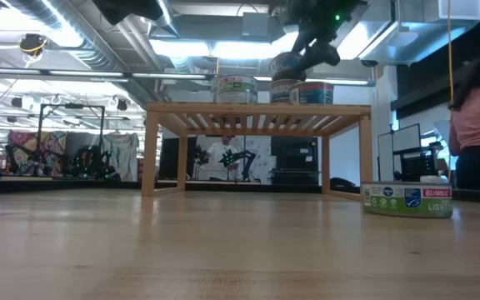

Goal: Stack canned seafood by type on shelf
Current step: Stack the blue pink tuna can on top of the blue pink tuna can on the shelf, then stack the green white tuna can on top of the green white tuna can on the shelf

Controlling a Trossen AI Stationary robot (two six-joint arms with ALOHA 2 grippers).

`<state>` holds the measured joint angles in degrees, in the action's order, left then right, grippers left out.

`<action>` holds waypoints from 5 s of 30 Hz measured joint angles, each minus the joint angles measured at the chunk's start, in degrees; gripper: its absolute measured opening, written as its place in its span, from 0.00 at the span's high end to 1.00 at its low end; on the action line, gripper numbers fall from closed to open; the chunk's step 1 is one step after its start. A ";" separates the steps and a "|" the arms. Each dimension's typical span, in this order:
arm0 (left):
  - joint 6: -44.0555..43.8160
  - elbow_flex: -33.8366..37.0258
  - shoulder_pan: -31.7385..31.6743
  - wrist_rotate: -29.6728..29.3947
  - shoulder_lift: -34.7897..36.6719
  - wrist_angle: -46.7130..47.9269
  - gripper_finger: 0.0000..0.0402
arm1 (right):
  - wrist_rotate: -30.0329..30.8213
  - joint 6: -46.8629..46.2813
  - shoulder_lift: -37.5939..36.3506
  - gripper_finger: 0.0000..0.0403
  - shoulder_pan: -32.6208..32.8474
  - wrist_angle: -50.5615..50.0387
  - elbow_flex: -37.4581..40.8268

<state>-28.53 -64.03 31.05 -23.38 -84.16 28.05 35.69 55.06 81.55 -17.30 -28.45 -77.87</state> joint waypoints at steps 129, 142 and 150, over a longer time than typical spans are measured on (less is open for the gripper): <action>7.08 0.00 -3.72 -1.33 0.00 -15.19 0.67 | -9.86 -84.79 23.61 0.26 58.37 -40.70 3.44; 7.08 0.00 -3.72 -1.32 0.00 -14.99 0.67 | -10.23 -77.71 23.61 0.35 54.24 -33.84 13.09; 7.02 0.00 -3.72 -1.31 0.00 -14.99 0.67 | -8.88 -76.96 23.61 0.54 53.88 -33.34 13.25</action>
<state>-21.52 -64.03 27.33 -24.69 -84.16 13.06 26.82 -21.90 105.16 36.58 -61.79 -64.62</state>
